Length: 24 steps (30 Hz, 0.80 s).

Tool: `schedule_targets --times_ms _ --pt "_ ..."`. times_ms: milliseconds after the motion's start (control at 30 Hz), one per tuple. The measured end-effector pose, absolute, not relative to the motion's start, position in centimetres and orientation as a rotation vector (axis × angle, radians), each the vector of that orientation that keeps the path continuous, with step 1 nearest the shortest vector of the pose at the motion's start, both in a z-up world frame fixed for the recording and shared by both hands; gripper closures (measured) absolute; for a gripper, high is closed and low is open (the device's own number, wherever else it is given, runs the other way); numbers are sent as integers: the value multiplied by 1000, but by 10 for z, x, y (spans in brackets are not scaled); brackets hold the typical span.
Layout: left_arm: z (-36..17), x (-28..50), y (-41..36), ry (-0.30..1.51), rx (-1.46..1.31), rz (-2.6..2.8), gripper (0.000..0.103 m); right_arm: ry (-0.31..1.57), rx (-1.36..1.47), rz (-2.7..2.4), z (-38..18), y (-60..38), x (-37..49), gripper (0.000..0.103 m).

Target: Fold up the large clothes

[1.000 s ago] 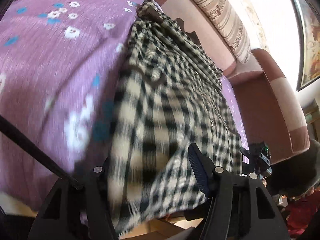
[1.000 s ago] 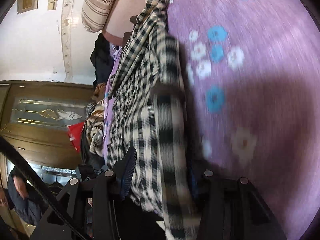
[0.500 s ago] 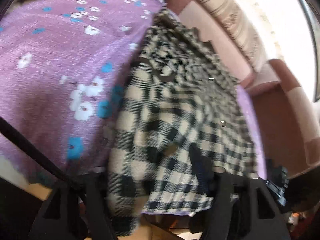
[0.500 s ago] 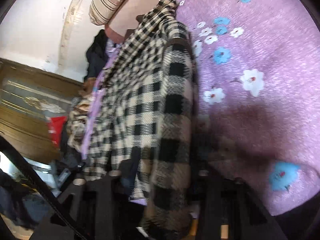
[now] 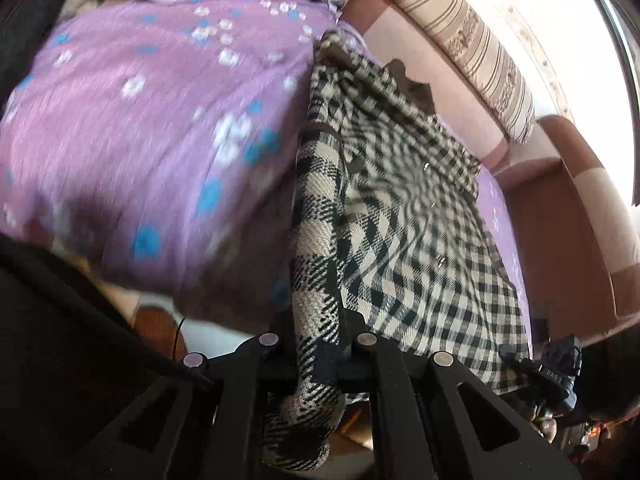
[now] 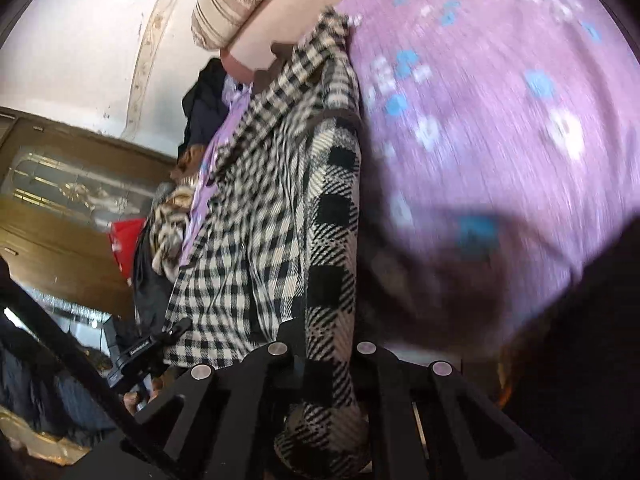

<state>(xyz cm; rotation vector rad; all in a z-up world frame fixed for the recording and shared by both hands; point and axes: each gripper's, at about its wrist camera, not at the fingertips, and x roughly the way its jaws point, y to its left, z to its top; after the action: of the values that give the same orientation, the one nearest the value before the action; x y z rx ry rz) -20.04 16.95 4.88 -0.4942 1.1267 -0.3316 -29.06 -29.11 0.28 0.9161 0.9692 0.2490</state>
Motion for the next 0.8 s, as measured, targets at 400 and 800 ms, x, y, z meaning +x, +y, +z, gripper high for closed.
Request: schedule_targets --times_ms 400,800 --pt "96 -156 158 1077 -498 -425 95 889 844 305 54 -307 -221 97" --pt "121 29 96 1015 -472 -395 94 766 751 221 106 -311 -33 97"
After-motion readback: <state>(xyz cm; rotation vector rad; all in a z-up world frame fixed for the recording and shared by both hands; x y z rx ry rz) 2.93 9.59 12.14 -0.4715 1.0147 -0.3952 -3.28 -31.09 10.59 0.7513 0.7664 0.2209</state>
